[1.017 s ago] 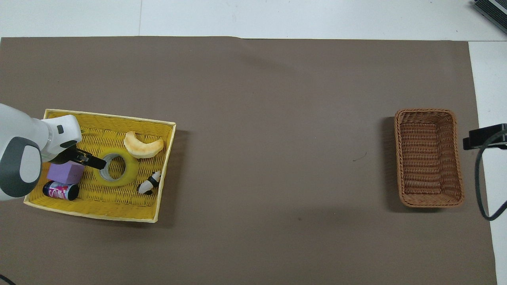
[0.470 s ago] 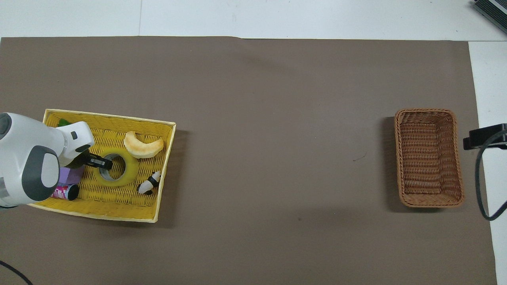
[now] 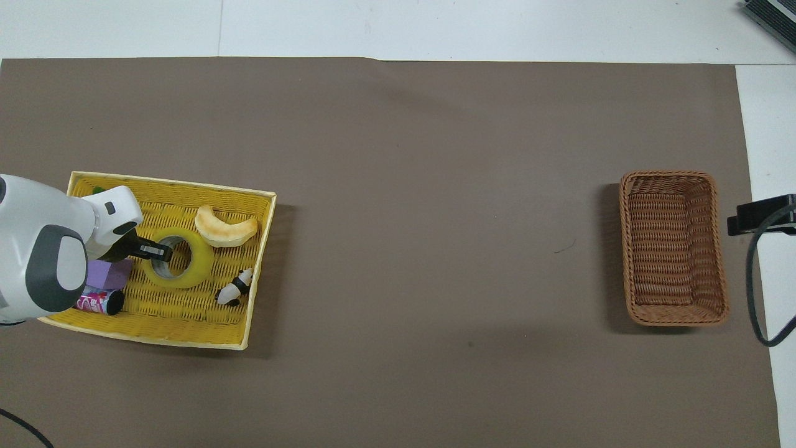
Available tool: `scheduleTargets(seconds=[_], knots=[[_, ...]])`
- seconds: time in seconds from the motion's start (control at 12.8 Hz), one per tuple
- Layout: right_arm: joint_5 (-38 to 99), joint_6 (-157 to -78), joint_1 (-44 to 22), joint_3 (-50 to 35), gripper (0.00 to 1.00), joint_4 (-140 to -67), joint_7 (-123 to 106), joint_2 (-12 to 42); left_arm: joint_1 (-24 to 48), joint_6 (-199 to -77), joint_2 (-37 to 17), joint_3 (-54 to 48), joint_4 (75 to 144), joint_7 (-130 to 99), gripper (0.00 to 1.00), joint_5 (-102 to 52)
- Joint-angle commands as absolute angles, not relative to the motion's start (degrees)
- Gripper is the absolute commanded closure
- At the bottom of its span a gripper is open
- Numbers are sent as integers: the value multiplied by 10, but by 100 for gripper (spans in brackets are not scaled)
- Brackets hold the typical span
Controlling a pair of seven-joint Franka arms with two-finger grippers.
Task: Move tape to another basket
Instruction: 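Grasp the tape roll rim with the left gripper and lift it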
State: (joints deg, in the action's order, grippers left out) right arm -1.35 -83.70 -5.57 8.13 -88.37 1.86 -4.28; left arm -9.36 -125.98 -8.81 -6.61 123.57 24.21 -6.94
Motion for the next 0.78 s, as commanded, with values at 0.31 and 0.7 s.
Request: scheduleTargets(seconds=[0.31,0.7], knots=[[-5,-829,-54,76,0,-889,25,-50,-105,-1114,-61,-67,1128,201,100,-80],[-4,-830,-72,71,0,-892,26,-53,-111,-987,-43,-68,1030,122,100,-97]])
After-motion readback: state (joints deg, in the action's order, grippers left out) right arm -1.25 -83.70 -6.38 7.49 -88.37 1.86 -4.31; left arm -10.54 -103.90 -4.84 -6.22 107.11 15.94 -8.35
